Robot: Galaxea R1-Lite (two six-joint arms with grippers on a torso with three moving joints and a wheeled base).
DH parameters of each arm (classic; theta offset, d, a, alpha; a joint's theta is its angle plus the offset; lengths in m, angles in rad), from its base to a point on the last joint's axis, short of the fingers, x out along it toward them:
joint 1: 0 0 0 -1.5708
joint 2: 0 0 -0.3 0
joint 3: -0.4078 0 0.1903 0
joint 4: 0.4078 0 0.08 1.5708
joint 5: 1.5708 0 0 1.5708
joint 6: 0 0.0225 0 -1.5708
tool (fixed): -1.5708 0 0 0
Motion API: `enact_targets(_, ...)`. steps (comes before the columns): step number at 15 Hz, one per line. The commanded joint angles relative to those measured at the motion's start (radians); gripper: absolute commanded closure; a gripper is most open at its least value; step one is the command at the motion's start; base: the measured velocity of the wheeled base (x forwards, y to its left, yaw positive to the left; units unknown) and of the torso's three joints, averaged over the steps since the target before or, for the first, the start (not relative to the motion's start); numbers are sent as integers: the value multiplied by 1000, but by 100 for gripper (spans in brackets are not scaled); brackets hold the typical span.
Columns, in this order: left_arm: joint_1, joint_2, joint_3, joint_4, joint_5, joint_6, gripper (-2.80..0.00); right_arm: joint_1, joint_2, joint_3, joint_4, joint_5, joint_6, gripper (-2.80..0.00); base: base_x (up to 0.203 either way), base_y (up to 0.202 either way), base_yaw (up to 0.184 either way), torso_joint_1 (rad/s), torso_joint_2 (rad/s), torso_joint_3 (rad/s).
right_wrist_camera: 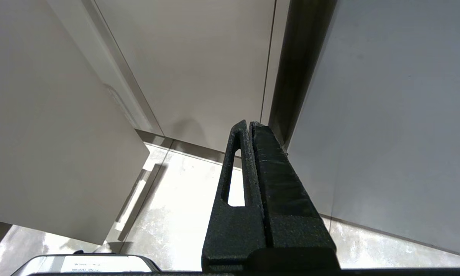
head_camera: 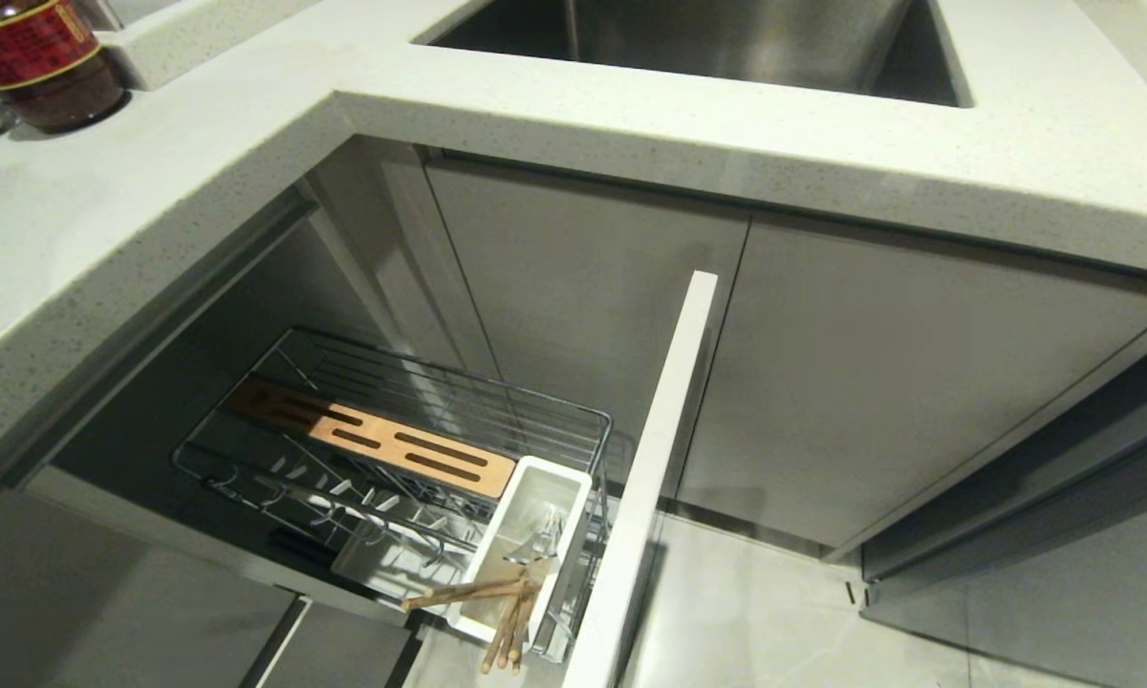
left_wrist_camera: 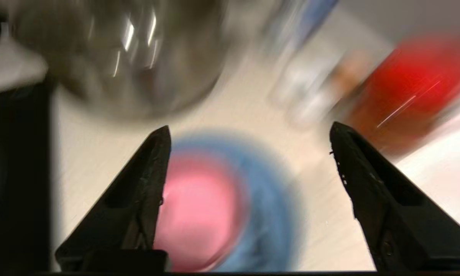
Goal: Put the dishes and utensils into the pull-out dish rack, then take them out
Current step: Take the bowl out of the cupboard, then take the chopsticks out of the cupboard
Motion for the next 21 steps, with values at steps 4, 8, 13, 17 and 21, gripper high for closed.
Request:
enact_targets(4,-264,-146,113,-272,-1,-229,0,0,-1,26,-1,0,0,0,0,0,0,0,0,0)
enact_targets(8,-661,-116,196,-108,-58,-281,0,0,-1,26,-1,0,0,0,0,0,0,0,0,0)
enact_targets(13,-931,135,182,292,-82,-399,0,0,-1,26,-1,0,0,0,0,0,0,0,0,0)
enact_targets(17,-960,346,129,551,-186,-433,0,0,-1,26,-1,0,0,0,0,0,0,0,0,0)
enact_targets(21,-940,507,110,670,-335,-426,-280,0,-1,26,-1,0,0,0,0,0,0,0,0,0)
